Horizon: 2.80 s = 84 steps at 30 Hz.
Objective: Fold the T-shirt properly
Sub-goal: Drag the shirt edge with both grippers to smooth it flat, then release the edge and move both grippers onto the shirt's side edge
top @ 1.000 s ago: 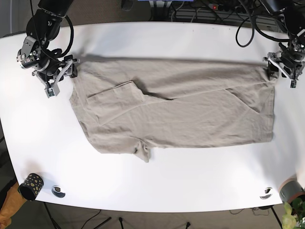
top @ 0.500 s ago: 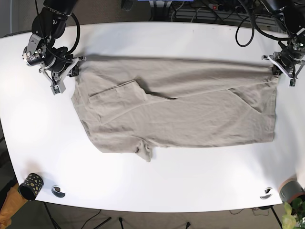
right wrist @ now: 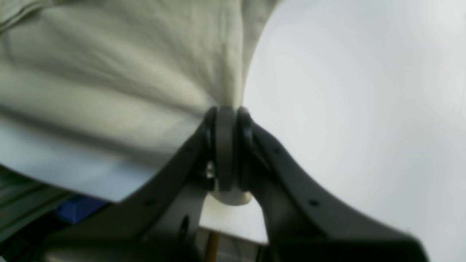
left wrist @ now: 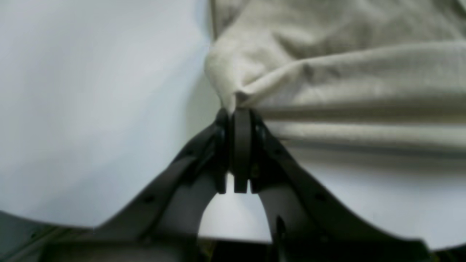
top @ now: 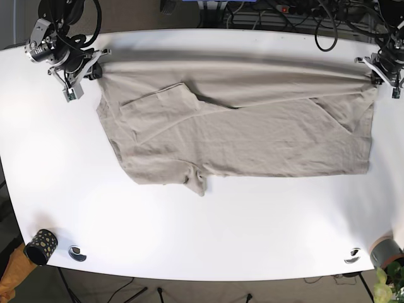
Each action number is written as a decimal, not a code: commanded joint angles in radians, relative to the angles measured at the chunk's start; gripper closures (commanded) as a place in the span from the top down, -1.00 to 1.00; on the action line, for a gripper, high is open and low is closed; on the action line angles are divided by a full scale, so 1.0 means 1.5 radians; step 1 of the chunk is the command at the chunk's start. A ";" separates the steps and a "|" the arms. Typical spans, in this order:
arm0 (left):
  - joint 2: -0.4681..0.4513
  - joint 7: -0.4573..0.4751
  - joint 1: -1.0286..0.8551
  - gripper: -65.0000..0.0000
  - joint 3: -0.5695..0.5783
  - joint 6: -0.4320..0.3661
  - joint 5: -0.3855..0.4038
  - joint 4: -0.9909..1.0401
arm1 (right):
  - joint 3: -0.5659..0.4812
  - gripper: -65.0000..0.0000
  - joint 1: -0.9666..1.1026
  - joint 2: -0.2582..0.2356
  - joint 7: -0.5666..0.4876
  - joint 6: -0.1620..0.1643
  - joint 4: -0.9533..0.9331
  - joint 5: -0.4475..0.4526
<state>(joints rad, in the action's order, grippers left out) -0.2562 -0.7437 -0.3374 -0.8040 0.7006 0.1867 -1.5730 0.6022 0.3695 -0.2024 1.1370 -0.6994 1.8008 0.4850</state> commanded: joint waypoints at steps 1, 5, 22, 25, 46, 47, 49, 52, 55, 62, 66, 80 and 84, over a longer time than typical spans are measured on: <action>-0.015 0.007 -0.012 -1.00 -0.006 -0.002 0.001 -0.014 | 0.005 -1.00 0.015 -0.010 -0.004 0.001 0.014 0.002; -0.015 0.007 -0.034 -1.00 -0.006 -0.002 0.001 -0.014 | 0.005 -1.00 0.040 -0.010 -0.005 0.001 0.014 0.002; -0.018 0.007 -0.056 -0.19 -0.005 -0.002 0.005 -0.030 | 0.035 0.33 0.050 0.011 -0.007 0.001 0.081 0.002; -0.016 0.007 -0.055 -0.19 -0.002 -0.002 0.005 -0.072 | 0.026 0.32 0.023 0.012 -0.003 0.001 0.084 0.002; -0.001 0.005 0.139 -0.18 0.105 -0.002 -0.077 -0.066 | -0.095 0.32 -0.105 0.013 -0.003 0.001 0.025 -0.004; -0.001 0.005 0.146 -0.18 0.110 -0.002 -0.077 -0.055 | -0.095 0.32 -0.105 0.013 -0.003 0.001 0.025 -0.004; -0.001 0.005 0.161 -0.18 0.126 -0.002 -0.077 -0.023 | -0.096 0.32 -0.105 0.013 -0.003 0.001 0.025 -0.004; -0.001 0.005 0.174 -0.18 0.147 -0.002 -0.076 0.013 | -0.097 0.32 -0.105 0.014 -0.003 0.001 0.027 -0.004; -0.002 0.005 0.185 -0.18 0.162 -0.002 -0.076 0.048 | -0.097 0.32 -0.104 0.014 -0.003 0.001 0.026 -0.004; -0.005 0.005 0.197 -0.18 0.171 -0.002 -0.077 0.088 | -0.097 0.32 -0.102 0.016 -0.003 0.001 0.026 0.000; -0.019 0.005 0.194 -0.18 0.173 -0.002 -0.077 0.090 | -0.097 0.32 -0.101 0.015 -0.003 0.001 0.026 0.001; -0.021 0.006 0.194 -1.00 0.170 -0.002 -0.075 0.084 | -0.097 0.32 -0.105 0.017 -0.003 0.001 0.025 -0.003; -0.020 0.007 0.192 -1.00 0.169 -0.002 -0.075 0.050 | -0.097 0.32 -0.105 0.017 -0.003 0.001 0.025 -0.003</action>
<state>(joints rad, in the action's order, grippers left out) -0.2691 -0.7486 -0.0624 -0.5449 0.7002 0.0669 -1.4574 0.4519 0.2207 -0.1658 1.1481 -0.6968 1.8240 0.4713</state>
